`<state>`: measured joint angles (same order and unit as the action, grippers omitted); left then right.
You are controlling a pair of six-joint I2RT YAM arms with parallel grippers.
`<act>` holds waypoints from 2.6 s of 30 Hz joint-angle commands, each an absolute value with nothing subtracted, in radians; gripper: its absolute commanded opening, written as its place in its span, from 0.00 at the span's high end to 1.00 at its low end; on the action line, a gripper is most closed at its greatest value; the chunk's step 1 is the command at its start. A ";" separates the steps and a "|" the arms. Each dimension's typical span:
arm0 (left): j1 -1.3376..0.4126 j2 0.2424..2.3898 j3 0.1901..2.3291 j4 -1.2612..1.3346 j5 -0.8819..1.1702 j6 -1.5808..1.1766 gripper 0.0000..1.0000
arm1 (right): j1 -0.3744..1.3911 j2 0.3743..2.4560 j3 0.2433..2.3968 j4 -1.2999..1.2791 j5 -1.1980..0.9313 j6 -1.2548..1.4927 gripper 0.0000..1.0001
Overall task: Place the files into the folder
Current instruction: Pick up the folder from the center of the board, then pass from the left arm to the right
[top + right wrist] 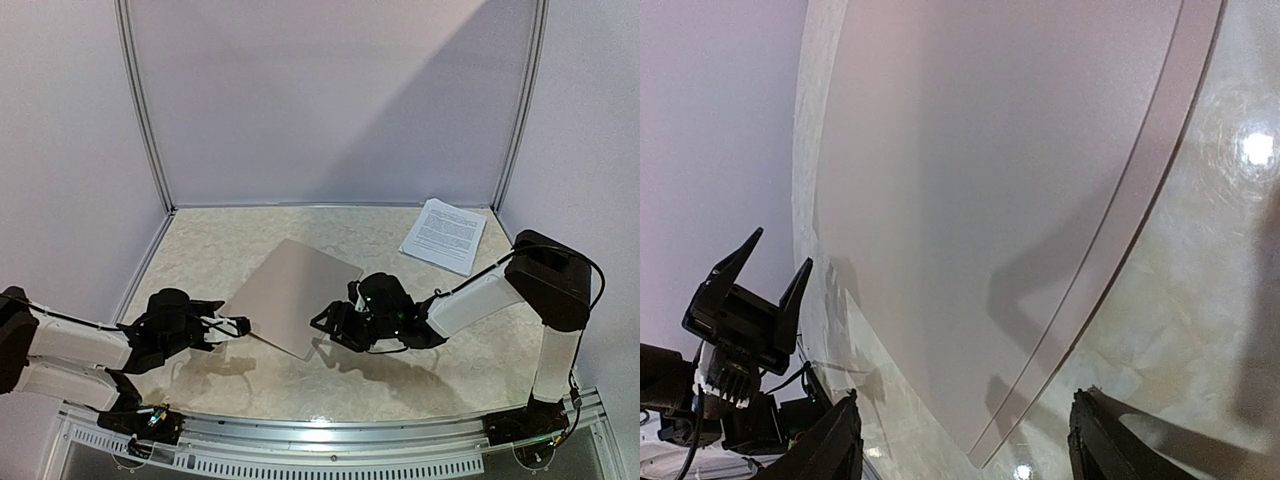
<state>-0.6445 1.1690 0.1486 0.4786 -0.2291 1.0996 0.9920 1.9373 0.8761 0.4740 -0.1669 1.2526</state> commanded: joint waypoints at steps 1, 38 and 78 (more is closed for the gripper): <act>-0.629 1.241 0.161 0.530 -0.223 1.217 0.48 | 0.986 1.968 0.887 0.439 -0.152 1.245 0.30; -0.690 1.673 0.106 1.187 -0.261 1.215 1.00 | 0.960 1.971 0.894 0.454 -0.110 1.300 0.34; -0.646 1.059 0.621 -0.295 0.111 0.603 0.10 | 0.916 1.432 1.079 -0.504 -0.163 0.741 1.00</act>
